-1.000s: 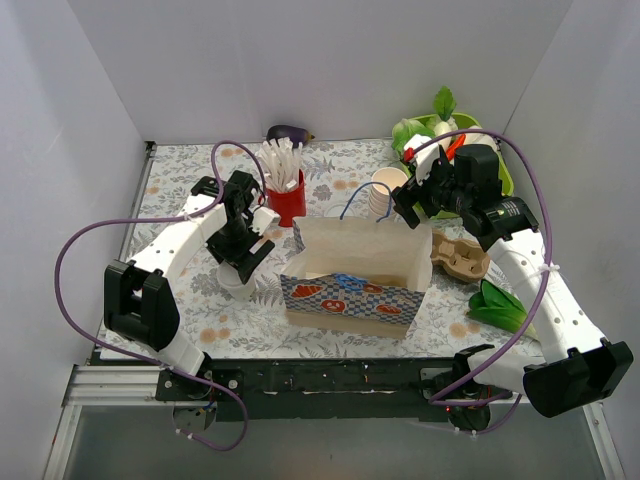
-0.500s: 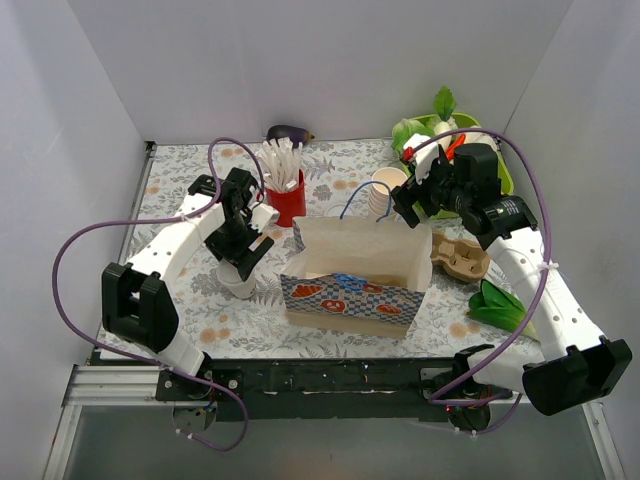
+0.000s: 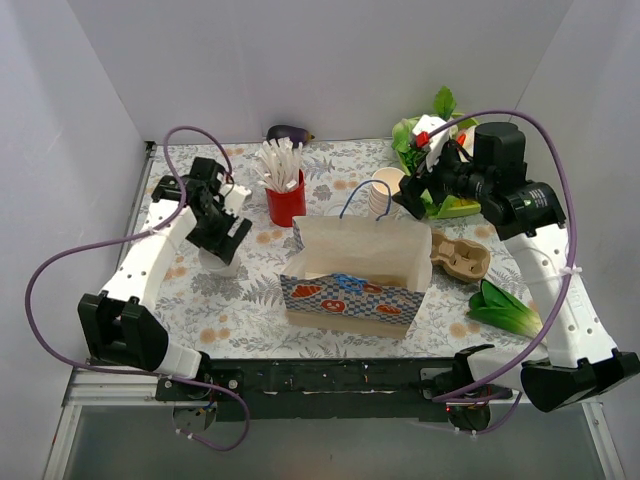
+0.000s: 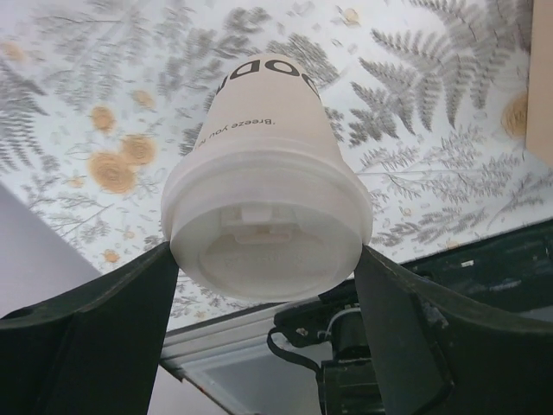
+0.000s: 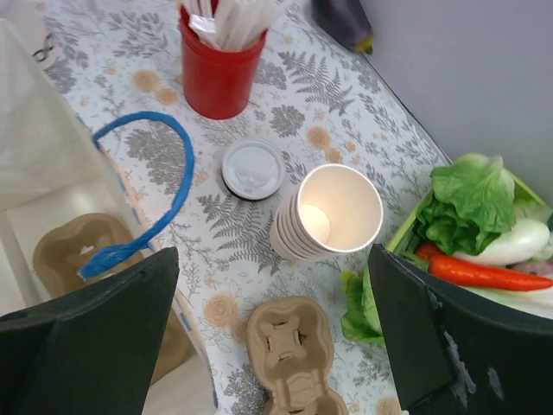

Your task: Pack the takeout coffee

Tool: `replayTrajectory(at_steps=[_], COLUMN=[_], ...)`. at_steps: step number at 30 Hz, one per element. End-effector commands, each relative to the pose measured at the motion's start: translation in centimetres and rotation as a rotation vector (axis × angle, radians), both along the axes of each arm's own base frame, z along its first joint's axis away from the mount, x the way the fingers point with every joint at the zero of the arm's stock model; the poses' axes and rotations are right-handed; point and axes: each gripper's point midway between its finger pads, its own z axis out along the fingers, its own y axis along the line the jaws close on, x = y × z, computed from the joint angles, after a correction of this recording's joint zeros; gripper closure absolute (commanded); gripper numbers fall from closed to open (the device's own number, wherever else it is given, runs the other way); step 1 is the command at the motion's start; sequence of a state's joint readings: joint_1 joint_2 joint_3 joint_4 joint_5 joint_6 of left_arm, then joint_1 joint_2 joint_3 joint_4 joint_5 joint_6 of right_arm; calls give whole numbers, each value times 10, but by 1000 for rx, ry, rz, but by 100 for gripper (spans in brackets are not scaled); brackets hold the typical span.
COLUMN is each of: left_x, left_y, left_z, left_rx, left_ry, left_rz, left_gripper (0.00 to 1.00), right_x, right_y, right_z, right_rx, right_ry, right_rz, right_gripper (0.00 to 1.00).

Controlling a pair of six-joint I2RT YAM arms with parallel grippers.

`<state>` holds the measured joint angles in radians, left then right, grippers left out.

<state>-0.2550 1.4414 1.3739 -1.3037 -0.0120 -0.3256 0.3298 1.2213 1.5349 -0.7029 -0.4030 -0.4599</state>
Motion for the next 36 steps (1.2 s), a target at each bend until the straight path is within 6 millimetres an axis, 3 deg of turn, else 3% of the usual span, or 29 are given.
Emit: replayTrajectory(at_steps=[1,3,7,9,14,18,23,27,30,33,34,35,36], left_x=[34,41,55,59,71,64,35,5,-10,-27,-32,-35,-36], left_y=[7,8,7,4,-15,-33,-56,-74,-86,-97,-101,-106,-109], left_z=[62,72,104,116,179,222,260,278,282,278,278,277,277], left_rx=[-60,-69,-100,-118,-241,-356,-505,-617,-683,-730,-742,-769,-777], left_ry=[-257,-289,-374,-401,-549,-655,-764,-785,-733,-669,-653,-627,-614], left_rz=[90,108,118,115,67,-6,-143,-258,-307,-403,-428,-451,-463], left_gripper=[100,100,100,100,100,100,100,100,100,100,100,100,100], right_x=[-33,-45,-74,-78,-58,-51,-44,-41,-47,-54,-56,-57,-62], right_y=[8,14,14,18,27,36,47,55,59,61,61,61,61], right_z=[-6,-2,-27,-31,-45,-56,-57,-57,-62,-64,-64,-62,-54], right_rx=[-47,-54,-102,-87,-39,-21,-1,6,-2,7,11,18,29], right_ry=[42,38,180,210,187,247,250,267,292,304,307,299,287], right_rz=[184,278,408,435,391,416,429,427,449,459,460,456,447], right_gripper=[2,2,2,2,2,7,21,34,51,76,91,98,99])
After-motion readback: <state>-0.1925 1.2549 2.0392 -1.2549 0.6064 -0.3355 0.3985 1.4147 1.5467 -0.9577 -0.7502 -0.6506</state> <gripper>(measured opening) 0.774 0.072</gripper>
